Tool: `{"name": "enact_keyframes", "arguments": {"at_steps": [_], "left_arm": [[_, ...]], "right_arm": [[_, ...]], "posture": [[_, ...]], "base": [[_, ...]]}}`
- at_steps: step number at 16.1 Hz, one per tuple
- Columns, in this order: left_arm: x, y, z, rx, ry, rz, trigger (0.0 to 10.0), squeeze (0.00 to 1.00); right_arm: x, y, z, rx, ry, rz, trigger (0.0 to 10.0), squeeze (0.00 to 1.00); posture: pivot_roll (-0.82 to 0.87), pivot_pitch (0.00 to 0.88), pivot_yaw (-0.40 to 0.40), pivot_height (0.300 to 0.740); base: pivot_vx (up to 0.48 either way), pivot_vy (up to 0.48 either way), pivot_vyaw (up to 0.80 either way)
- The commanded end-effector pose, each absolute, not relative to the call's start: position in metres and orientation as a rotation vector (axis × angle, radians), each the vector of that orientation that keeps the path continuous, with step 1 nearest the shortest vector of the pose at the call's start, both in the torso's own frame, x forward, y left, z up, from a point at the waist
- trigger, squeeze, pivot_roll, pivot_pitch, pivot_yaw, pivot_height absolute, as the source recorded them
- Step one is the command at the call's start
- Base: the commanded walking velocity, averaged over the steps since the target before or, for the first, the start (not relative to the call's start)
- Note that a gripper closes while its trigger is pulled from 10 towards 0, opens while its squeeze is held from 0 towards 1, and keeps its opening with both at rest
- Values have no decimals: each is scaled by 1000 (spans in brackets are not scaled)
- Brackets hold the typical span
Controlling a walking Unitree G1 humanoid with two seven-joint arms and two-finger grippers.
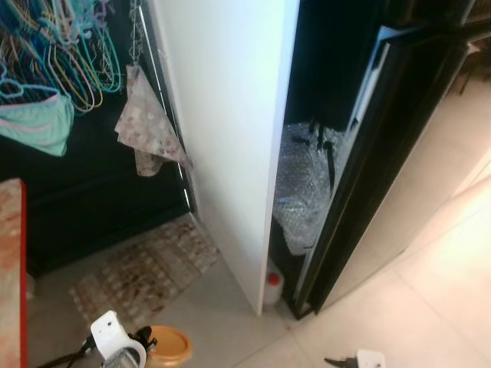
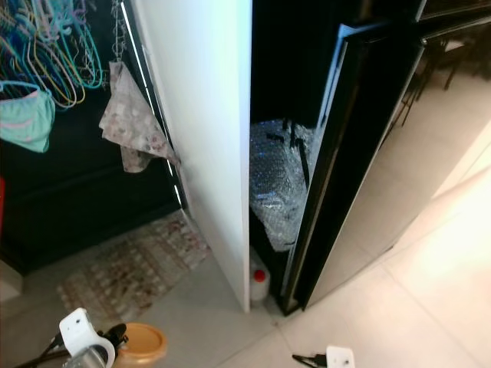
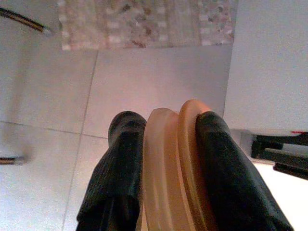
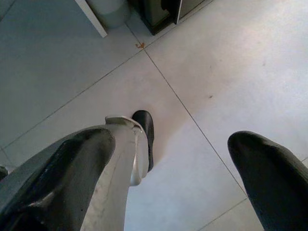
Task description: Restocking fridge
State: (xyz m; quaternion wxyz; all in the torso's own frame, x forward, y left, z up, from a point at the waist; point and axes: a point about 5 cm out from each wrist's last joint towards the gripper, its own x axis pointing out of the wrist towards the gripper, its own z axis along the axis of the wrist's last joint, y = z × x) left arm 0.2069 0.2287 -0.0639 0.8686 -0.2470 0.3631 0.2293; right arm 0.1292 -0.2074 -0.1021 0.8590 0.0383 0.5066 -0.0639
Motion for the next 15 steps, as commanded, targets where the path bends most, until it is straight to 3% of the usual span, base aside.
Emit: {"name": "enact_keyframes", "arguments": {"at_steps": [1, 3, 5, 9, 11, 15], "left_arm": [[203, 232, -65, -521, 771, 491, 10000, 0], [202, 236, -65, -544, 760, 520, 10000, 0], [204, 234, -65, -578, 745, 533, 10000, 0], [205, 220, -68, -600, 760, 511, 10000, 0], [201, 213, -72, -629, 767, 521, 10000, 0], [195, 210, -75, -620, 789, 514, 10000, 0]], "right_arm": [[122, -201, -105, 93, 1088, -121, 10000, 0], [121, -198, -106, 137, 1076, -145, 10000, 0], [120, -199, -106, 179, 1071, -217, 10000, 0], [122, -212, -104, 59, 1080, -156, 10000, 0], [123, -217, -102, 8, 1083, -84, 10000, 0], [121, -218, -102, 15, 1081, -95, 10000, 0]], "posture": [[-98, 0, 98, 740], [-124, 0, 94, 740], [-132, 0, 79, 740], [-92, 0, 29, 740], [-68, 0, -5, 740], [-58, 0, 1, 740]], "base": [[0, 0, 0], [0, 0, 0], [0, 0, -778], [0, 0, -614], [0, 0, 0], [0, 0, 0]]}}
